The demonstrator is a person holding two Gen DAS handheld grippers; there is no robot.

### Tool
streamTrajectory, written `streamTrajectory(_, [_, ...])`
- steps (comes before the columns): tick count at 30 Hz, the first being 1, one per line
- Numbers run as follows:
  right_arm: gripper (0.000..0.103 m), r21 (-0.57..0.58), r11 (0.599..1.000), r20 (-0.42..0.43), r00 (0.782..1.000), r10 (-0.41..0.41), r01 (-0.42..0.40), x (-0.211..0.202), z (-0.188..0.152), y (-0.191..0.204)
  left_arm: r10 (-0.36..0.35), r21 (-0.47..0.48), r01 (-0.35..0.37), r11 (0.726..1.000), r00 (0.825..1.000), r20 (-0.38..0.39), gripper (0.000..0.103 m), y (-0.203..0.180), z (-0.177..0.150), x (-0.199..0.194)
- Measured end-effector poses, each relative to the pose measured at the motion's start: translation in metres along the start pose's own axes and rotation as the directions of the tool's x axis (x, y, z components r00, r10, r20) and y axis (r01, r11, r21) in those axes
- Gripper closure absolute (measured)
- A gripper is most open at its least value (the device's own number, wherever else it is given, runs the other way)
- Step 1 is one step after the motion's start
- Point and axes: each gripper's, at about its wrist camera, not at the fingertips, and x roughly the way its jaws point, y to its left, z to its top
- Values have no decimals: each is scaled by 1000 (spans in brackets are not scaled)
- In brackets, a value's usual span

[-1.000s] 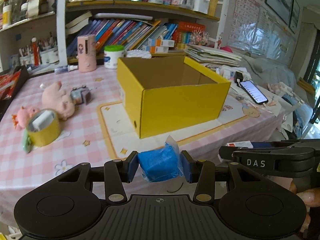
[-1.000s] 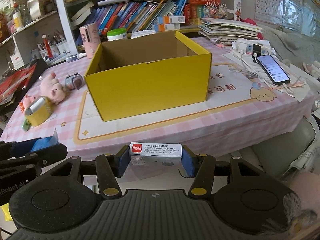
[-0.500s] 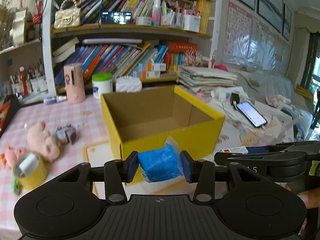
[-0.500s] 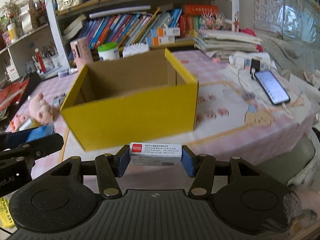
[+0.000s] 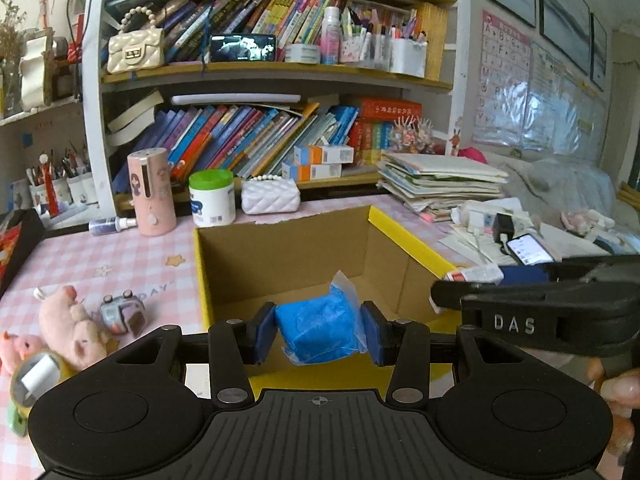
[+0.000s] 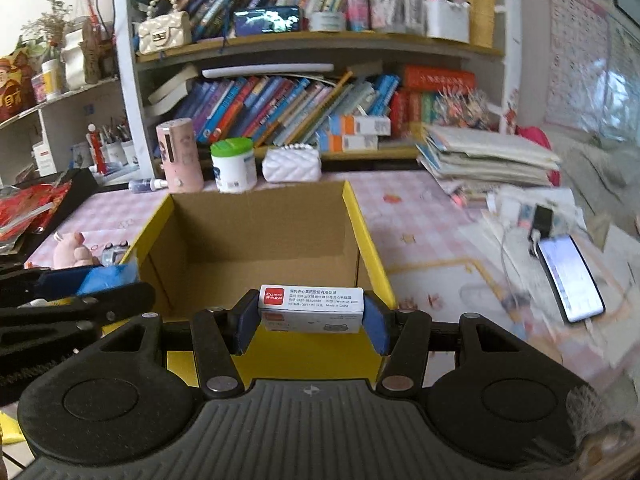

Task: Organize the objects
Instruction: 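Lower both held items into the yellow box and open both tools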

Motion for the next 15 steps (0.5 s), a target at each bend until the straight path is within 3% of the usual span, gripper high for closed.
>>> streamTrajectory(7, [51, -67, 996, -16, 999, 50, -51, 42, 23, -5, 54, 19, -52, 998, 996, -78, 60, -6, 4, 45])
streamTrajectory(15, [51, -183, 973, -133, 984, 116, -139, 103, 33, 10, 91, 19, -89, 996, 979, -182, 60, -6, 0, 81])
